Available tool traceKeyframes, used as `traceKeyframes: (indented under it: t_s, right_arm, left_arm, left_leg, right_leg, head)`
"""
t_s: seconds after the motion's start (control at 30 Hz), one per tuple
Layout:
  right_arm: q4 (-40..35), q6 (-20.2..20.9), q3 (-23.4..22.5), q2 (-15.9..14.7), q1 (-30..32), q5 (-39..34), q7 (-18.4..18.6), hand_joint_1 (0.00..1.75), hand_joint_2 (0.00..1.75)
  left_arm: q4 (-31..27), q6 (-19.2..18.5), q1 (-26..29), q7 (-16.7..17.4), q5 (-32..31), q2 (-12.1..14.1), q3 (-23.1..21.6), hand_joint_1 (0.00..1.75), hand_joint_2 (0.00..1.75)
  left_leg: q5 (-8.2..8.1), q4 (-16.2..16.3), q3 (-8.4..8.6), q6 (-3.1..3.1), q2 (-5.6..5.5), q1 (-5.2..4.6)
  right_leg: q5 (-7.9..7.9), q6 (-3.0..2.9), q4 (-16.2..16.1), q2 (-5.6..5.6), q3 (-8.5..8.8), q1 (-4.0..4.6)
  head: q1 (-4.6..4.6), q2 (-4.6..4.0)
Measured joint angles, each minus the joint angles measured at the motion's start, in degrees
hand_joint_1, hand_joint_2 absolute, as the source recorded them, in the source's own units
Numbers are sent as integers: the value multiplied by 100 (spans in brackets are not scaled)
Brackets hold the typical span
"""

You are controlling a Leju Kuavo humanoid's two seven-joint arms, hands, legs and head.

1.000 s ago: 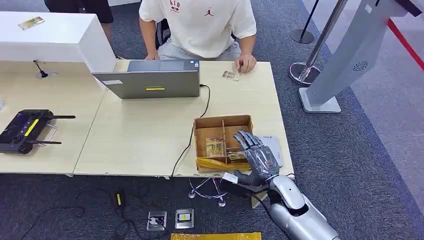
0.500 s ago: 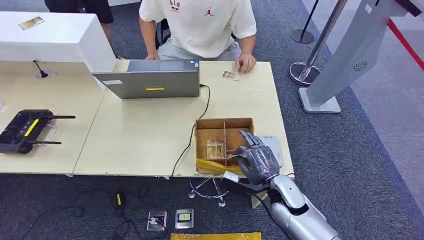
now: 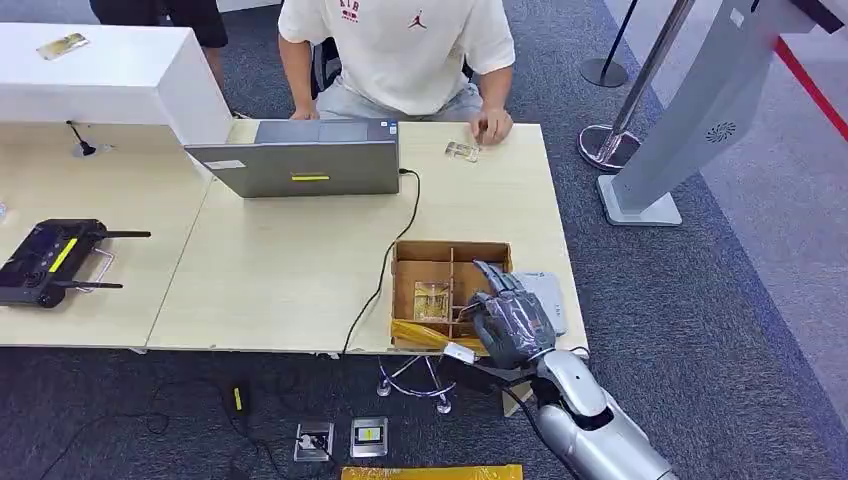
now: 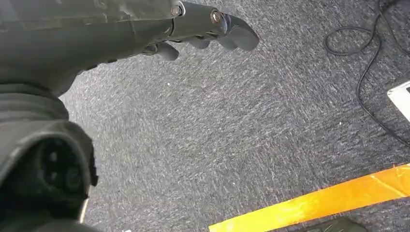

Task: Pass the card to the sensor for recognition and then transmit it.

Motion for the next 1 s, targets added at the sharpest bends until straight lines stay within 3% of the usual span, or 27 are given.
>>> traceKeyframes:
  t_s: [0.47, 0.8, 1.0]
  right_arm:
    - [-7, -306, -299, 7, -410, -52, -221, 175, 175]
    - [146, -339, -922, -7, -2071, 138, -1009, 175, 175]
    - [1002, -608, -977, 164, -3020, 179, -1473, 175, 175]
  left_arm:
    - [0, 15, 1, 0, -37, -4, -37, 0, 0]
    - [-2, -24, -117, 0, -208, -39, -146, 0, 0]
    - [-22, -149, -293, 37, -317, -66, -273, 0, 0]
  left_leg:
    - [1, 1, 2, 0, 1, -1]
    - [8, 3, 2, 1, 2, -2]
    - [8, 2, -3, 1, 0, -2]
  right_leg:
    - [3, 2, 0, 2, 0, -1]
    - [7, 5, 2, 4, -1, -3]
    - [7, 5, 4, 1, 0, -2]
  head:
    - [0, 0]
    - [0, 0]
    - [2, 0]
